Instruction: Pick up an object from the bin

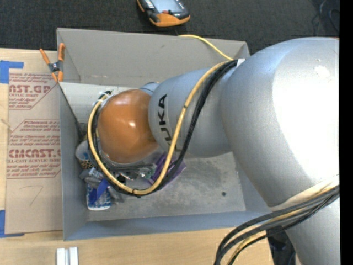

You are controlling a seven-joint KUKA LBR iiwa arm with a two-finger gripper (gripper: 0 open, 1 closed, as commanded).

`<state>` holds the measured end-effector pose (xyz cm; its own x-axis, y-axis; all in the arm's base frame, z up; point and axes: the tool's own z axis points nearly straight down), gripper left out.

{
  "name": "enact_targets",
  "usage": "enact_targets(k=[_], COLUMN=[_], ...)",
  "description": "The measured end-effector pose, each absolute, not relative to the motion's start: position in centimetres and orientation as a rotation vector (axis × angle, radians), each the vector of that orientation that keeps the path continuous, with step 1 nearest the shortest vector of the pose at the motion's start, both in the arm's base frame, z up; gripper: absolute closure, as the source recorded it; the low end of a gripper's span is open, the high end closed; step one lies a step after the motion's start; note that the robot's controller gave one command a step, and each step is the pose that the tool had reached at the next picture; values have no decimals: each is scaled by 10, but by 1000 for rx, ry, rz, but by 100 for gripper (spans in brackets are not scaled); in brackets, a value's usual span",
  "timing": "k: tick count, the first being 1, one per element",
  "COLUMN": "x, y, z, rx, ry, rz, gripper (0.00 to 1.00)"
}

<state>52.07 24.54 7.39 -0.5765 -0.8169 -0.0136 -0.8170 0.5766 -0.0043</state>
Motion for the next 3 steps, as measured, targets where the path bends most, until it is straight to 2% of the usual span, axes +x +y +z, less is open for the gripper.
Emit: enact_targets(k=[1,2,3], x=[521,517,518], y=[245,243,245], z=[74,87,128], rx=[-1439,-1445,-1442], ry=[2777,2789,2782], rz=[4,4,7], gripper=[100,100,100])
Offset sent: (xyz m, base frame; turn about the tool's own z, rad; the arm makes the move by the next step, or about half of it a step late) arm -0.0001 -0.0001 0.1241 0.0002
